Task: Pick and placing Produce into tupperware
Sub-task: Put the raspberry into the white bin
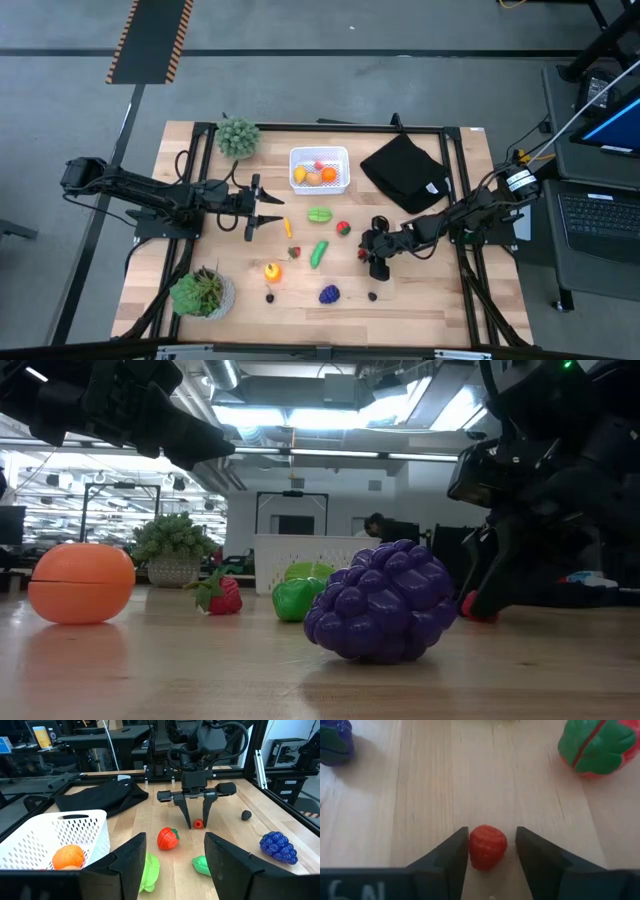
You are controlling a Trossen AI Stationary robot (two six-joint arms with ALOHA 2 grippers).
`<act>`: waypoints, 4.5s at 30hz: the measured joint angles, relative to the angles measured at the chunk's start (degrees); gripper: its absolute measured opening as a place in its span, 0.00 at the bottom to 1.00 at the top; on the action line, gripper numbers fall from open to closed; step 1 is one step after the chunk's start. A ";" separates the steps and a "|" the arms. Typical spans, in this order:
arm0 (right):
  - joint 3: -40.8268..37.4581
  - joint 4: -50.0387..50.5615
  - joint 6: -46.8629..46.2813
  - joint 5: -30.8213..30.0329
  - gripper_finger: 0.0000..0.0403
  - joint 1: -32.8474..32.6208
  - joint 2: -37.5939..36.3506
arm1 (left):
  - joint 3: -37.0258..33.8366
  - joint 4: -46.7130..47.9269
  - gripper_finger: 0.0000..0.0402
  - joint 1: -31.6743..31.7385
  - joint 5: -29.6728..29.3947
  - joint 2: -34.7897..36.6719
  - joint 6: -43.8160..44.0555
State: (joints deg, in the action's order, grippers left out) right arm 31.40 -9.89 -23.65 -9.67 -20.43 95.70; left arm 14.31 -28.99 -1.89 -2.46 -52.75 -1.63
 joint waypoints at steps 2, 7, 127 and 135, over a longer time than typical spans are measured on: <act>0.00 0.07 -0.01 0.00 0.39 0.00 0.00 | 0.00 0.00 0.49 0.00 0.00 0.00 0.00; 0.00 0.09 -0.09 -0.46 0.33 0.00 0.00 | 0.00 0.00 0.49 -0.02 0.00 -0.02 0.00; 22.79 -13.55 26.95 6.63 0.25 37.55 2.23 | 0.00 -0.15 0.47 4.13 -0.06 -0.02 -0.55; 32.63 8.31 30.24 10.25 0.24 38.72 2.23 | 0.00 -0.15 0.48 4.13 -0.04 -0.02 -0.57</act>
State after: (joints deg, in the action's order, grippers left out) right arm 64.03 -1.58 6.59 0.58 18.29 97.93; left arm 14.31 -29.15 2.24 -2.50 -52.77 -2.20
